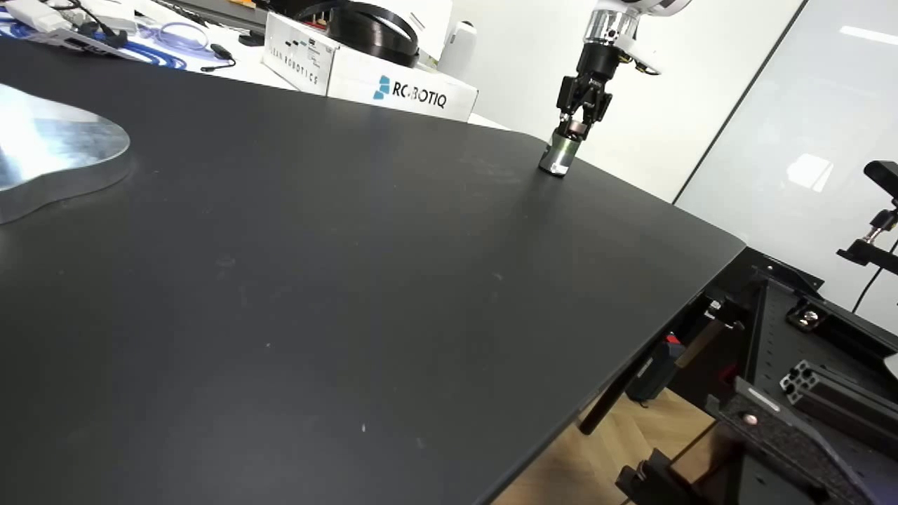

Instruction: Pick up the medicine bottle and move it to the left.

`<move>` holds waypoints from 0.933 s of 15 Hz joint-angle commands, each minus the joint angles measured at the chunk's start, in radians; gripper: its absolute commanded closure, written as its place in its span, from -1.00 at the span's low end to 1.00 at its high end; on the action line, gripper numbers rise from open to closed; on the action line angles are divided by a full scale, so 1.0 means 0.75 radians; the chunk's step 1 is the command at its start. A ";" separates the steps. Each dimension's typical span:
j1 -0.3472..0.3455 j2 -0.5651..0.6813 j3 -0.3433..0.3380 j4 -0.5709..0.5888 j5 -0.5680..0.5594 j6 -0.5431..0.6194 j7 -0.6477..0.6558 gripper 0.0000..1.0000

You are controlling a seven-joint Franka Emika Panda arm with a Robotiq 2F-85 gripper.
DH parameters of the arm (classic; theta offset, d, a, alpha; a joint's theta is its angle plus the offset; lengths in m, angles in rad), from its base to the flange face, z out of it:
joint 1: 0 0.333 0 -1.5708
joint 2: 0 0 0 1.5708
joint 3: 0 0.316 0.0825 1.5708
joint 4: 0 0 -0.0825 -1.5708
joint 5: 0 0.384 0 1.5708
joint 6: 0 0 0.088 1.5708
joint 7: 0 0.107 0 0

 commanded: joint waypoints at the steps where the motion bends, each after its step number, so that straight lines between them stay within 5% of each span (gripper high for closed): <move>1: 0.001 -0.038 0.015 -0.035 0.004 0.018 -0.003 0.12; 14: 0.082 -0.372 0.041 -0.211 -0.048 -0.044 -0.065 0.12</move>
